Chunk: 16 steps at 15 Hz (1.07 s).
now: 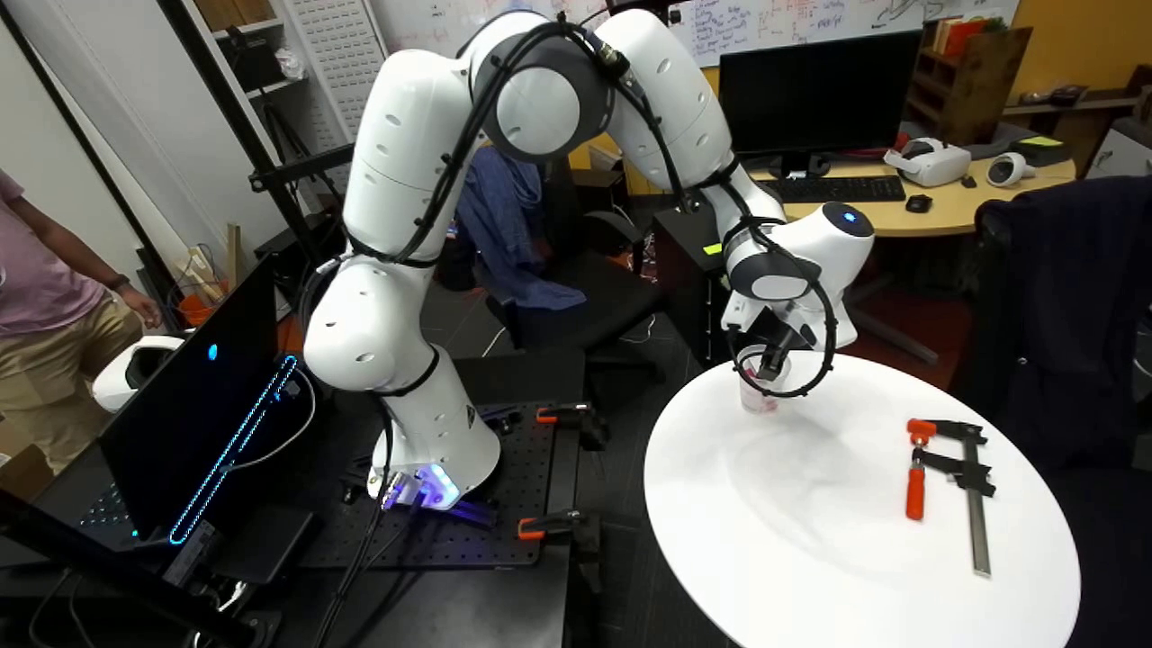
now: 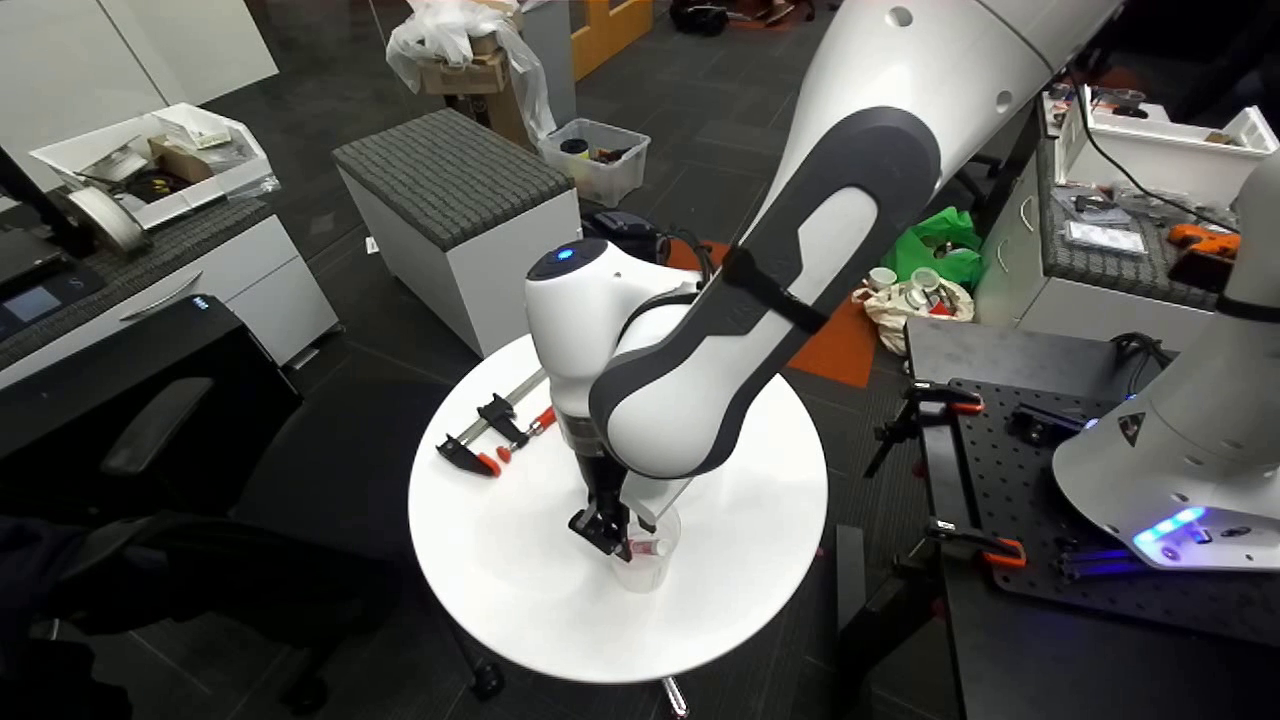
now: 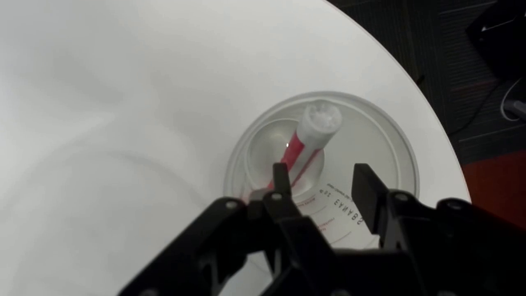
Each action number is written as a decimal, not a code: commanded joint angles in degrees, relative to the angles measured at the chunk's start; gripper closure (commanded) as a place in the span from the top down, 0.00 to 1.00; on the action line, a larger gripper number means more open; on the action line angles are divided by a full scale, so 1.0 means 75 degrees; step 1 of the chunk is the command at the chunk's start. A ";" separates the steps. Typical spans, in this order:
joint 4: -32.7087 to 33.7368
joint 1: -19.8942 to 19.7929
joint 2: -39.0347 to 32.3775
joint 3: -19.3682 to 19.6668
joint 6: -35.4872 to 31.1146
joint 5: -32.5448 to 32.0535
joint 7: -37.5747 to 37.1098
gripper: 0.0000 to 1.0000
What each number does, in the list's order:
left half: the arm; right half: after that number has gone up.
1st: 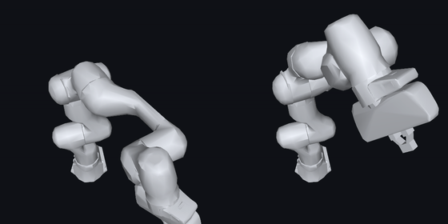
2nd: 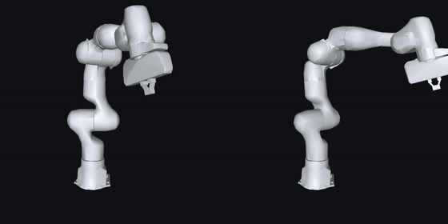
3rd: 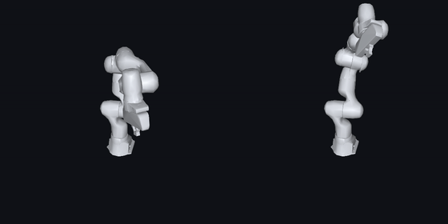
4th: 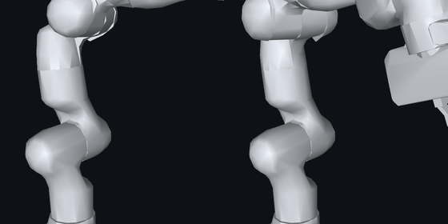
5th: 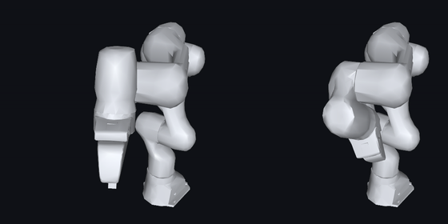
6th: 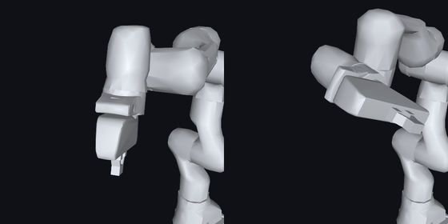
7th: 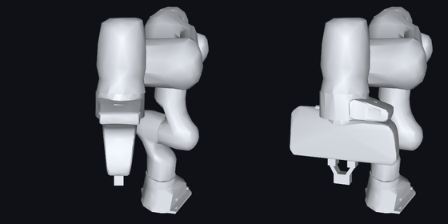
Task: Remove the marker from the cup
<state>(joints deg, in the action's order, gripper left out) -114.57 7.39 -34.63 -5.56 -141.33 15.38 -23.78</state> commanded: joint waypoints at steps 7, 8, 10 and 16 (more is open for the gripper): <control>0.0028 0.0003 0.0273 0.0002 0.0898 0.0169 0.0060 0.46; 0.0034 0.0002 0.0293 0.0004 0.0977 0.0170 0.0060 0.46; 0.0059 -0.0016 0.0329 -0.0005 0.1147 0.0186 0.0088 0.42; 0.0218 -0.0036 0.0307 -0.0005 0.1493 0.0205 0.0130 0.22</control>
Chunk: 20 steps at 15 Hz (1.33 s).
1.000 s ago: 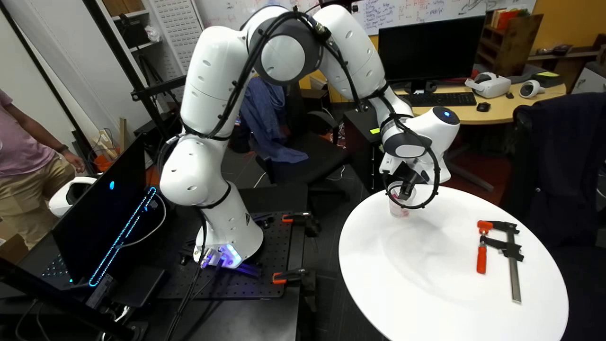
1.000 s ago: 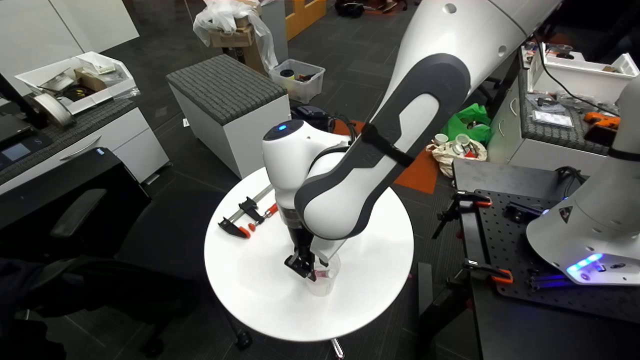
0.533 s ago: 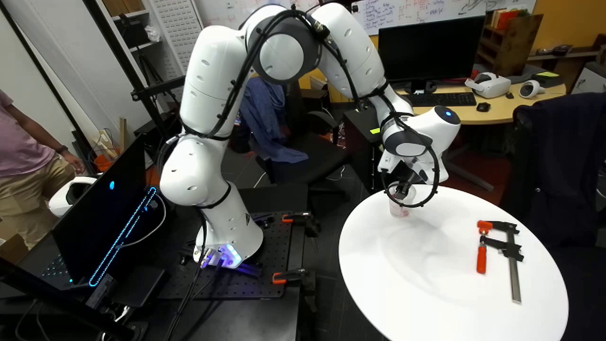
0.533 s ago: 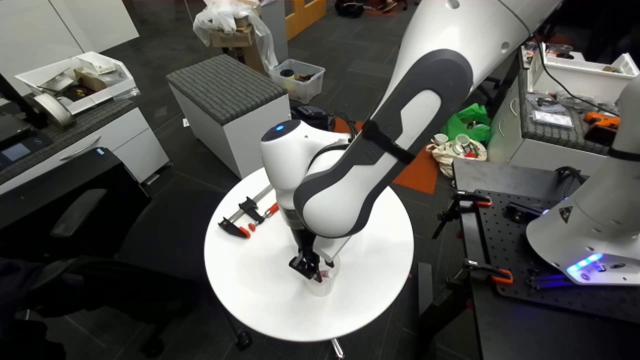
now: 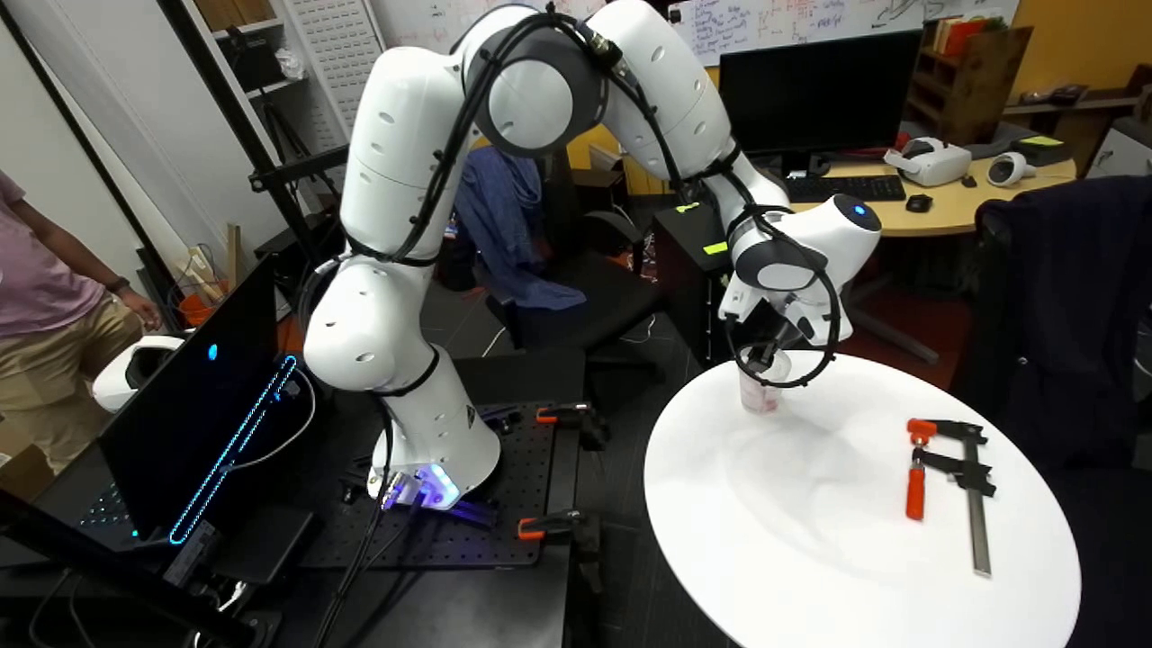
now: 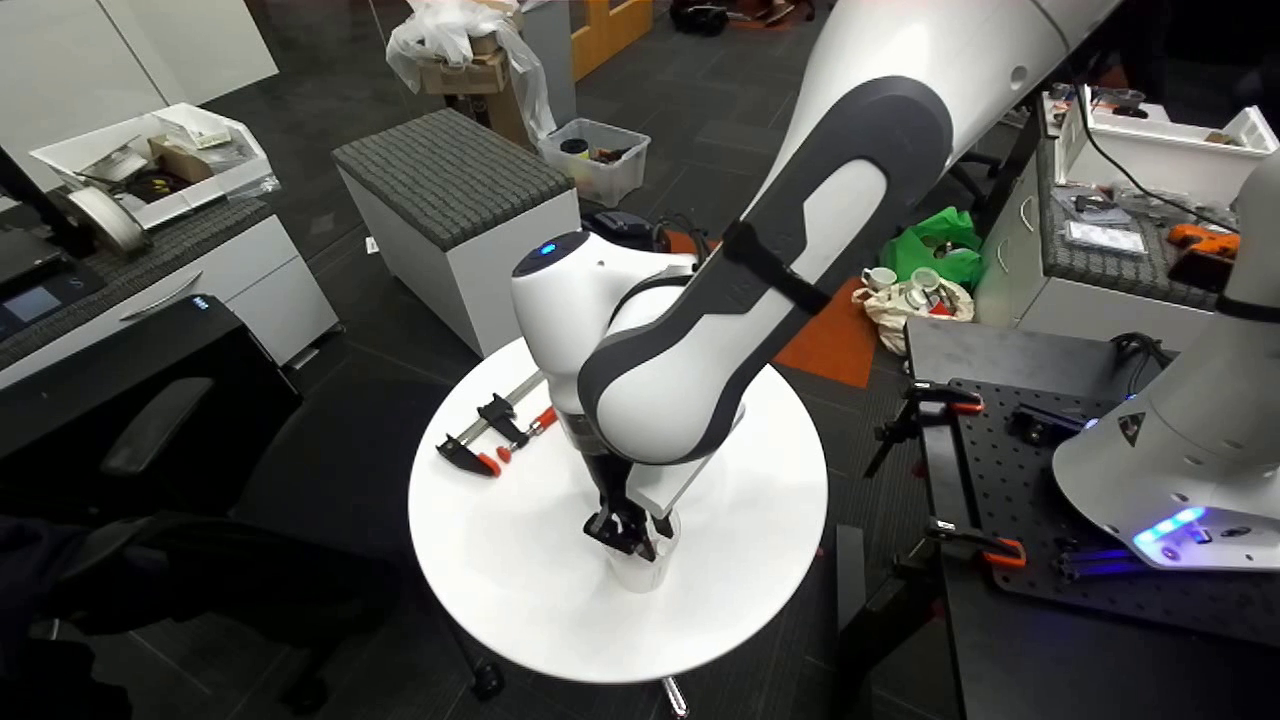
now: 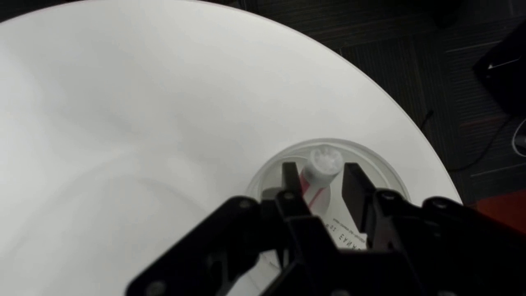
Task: Remove the marker from the cup
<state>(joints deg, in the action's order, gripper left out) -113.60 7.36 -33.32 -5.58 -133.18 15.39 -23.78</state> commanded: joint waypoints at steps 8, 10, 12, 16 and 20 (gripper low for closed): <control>0.0181 -0.0023 0.0103 0.0011 0.0505 0.0194 0.0122 0.05; 0.0144 -0.0007 0.0154 0.0013 0.0471 0.0185 0.0107 0.05; 0.0051 -0.0003 0.0280 0.0001 0.0454 0.0197 0.0106 0.05; -0.0290 -0.0014 0.0731 -0.0029 0.0397 0.0245 0.0138 0.05; -0.0846 -0.0016 0.1485 -0.0047 0.0398 0.0289 0.0145 0.05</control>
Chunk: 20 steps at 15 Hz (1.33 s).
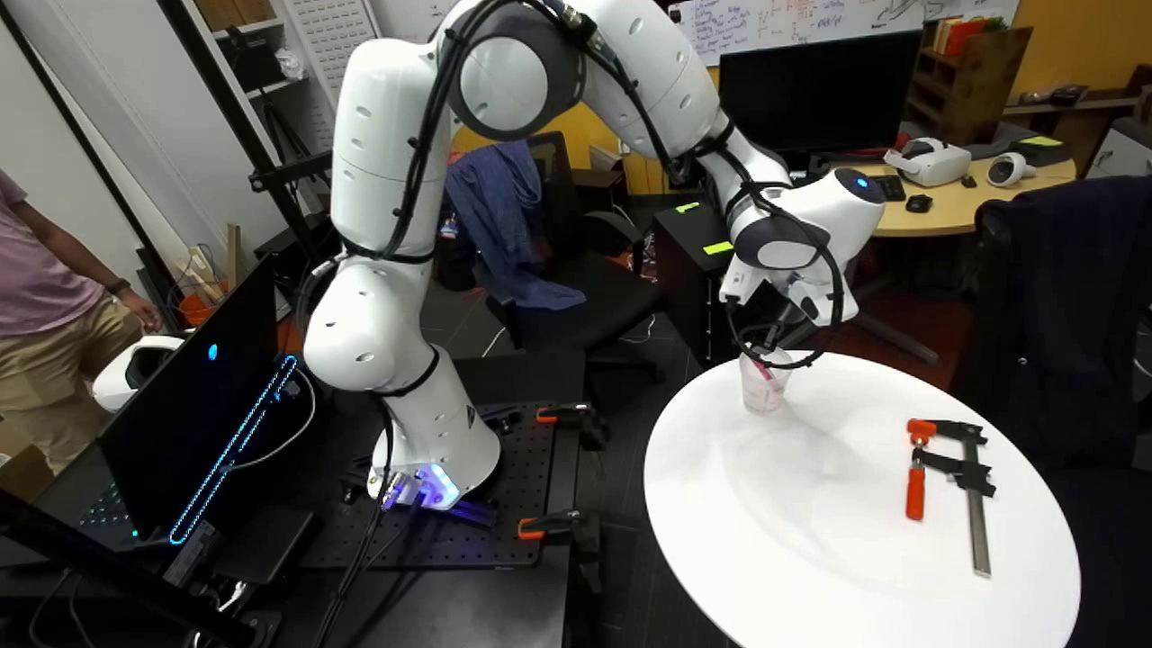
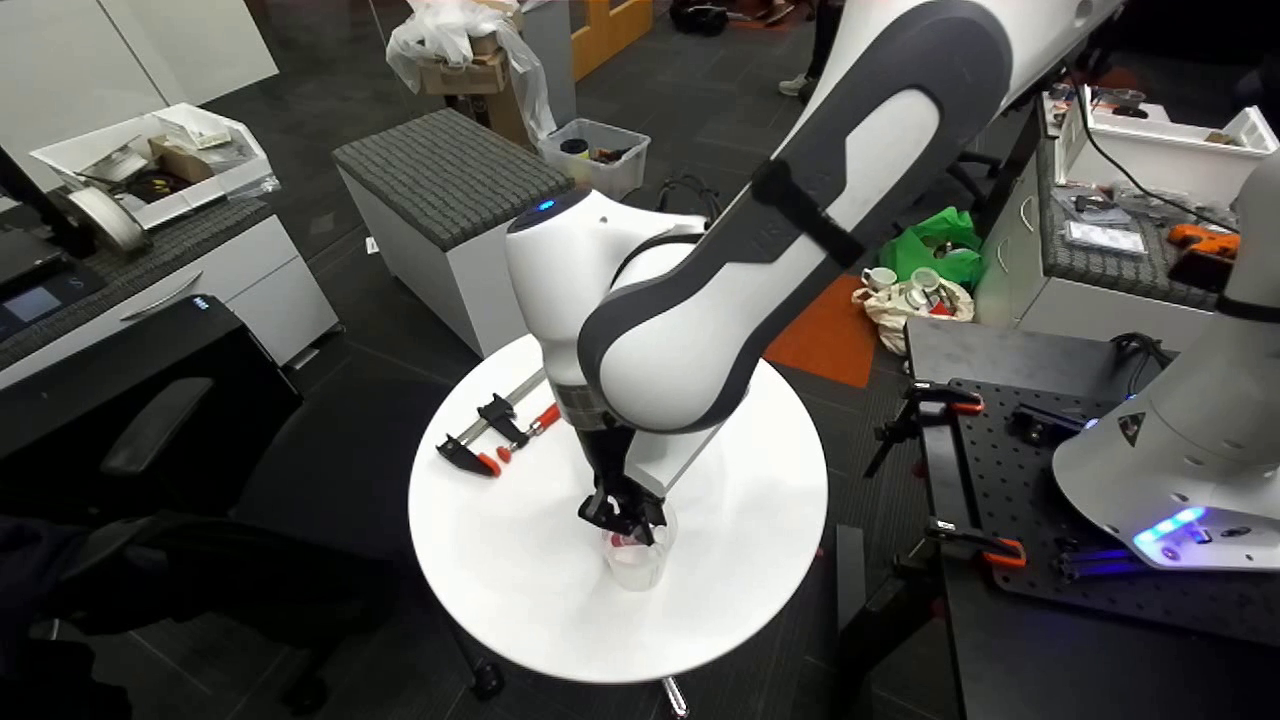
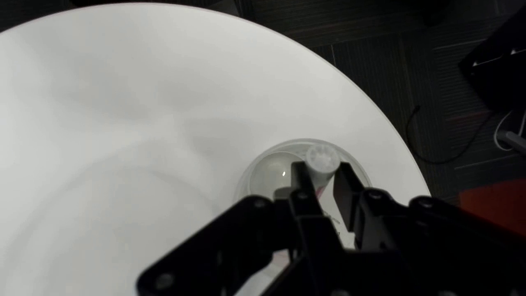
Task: Remove the marker from the cup
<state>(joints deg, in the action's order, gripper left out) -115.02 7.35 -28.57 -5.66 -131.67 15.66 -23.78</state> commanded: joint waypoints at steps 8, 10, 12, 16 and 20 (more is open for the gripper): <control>-0.1853 -0.0038 0.2594 -0.0104 0.0189 0.0454 0.0248 0.05; -0.2046 -0.0058 0.2948 -0.0087 0.0127 0.0482 0.0266 0.05; -0.2216 -0.0076 0.3225 -0.0036 -0.0111 0.0415 0.0202 0.05; -0.2298 -0.0124 0.3296 0.0134 -0.0518 -0.0067 -0.0229 0.05; -0.2294 -0.0172 0.2857 0.0432 -0.1384 -0.1151 -0.1105 0.05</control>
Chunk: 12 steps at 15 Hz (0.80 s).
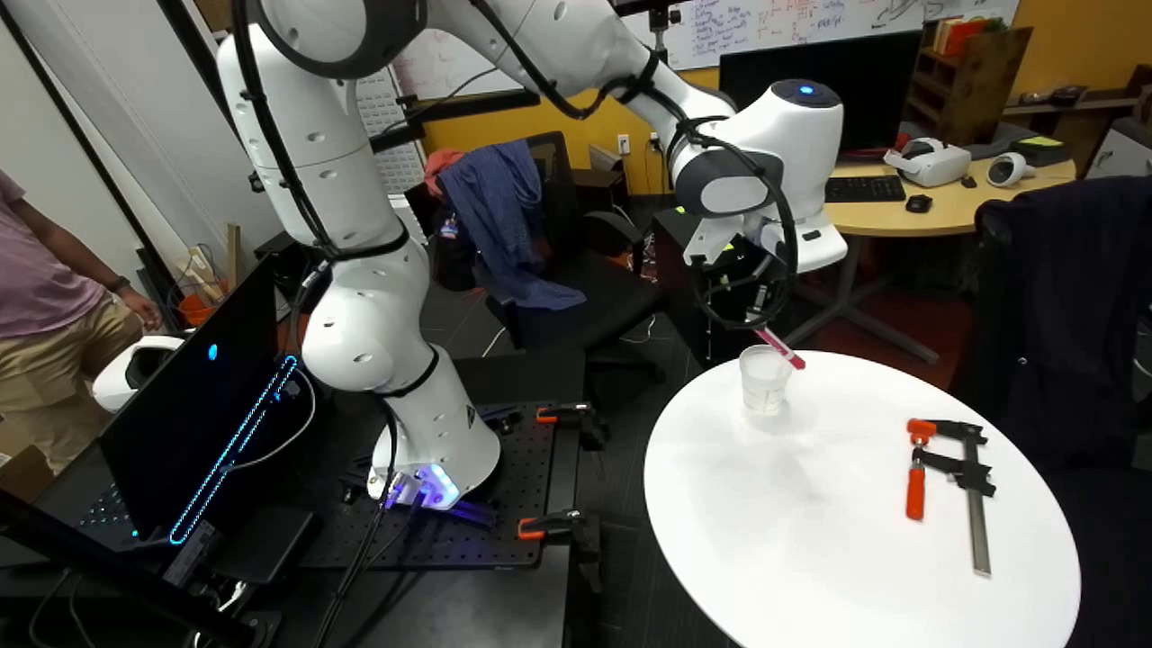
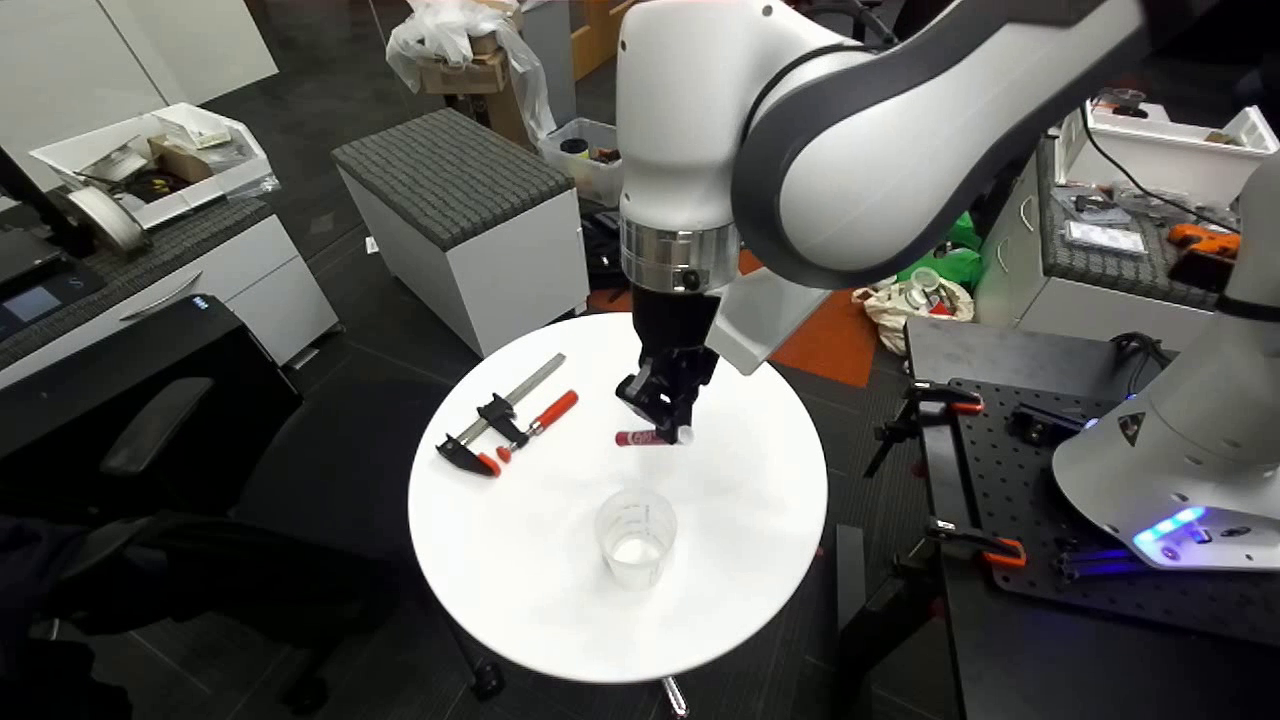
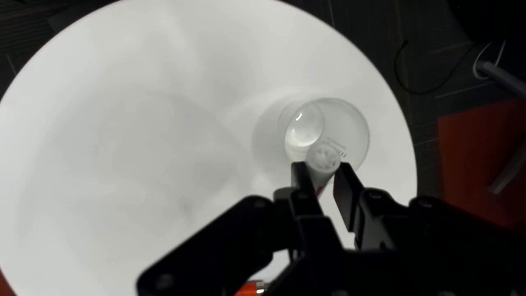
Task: Remove the marker from the cup
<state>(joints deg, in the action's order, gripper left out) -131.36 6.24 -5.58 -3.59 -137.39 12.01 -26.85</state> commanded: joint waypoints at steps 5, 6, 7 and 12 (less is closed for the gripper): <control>-0.0017 0.0068 -0.0986 0.0659 -0.1411 -0.1844 -0.1962 0.05; 0.0021 0.0092 -0.1177 0.0753 -0.1536 -0.1976 -0.2128 0.05; 0.0054 0.0179 -0.1359 0.0930 -0.1674 -0.2318 -0.2557 0.05; 0.0316 0.0596 -0.2215 0.1695 -0.1994 -0.3322 -0.4152 0.05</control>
<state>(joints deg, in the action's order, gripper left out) -131.04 8.20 -18.86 6.16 -151.22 -10.13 -52.02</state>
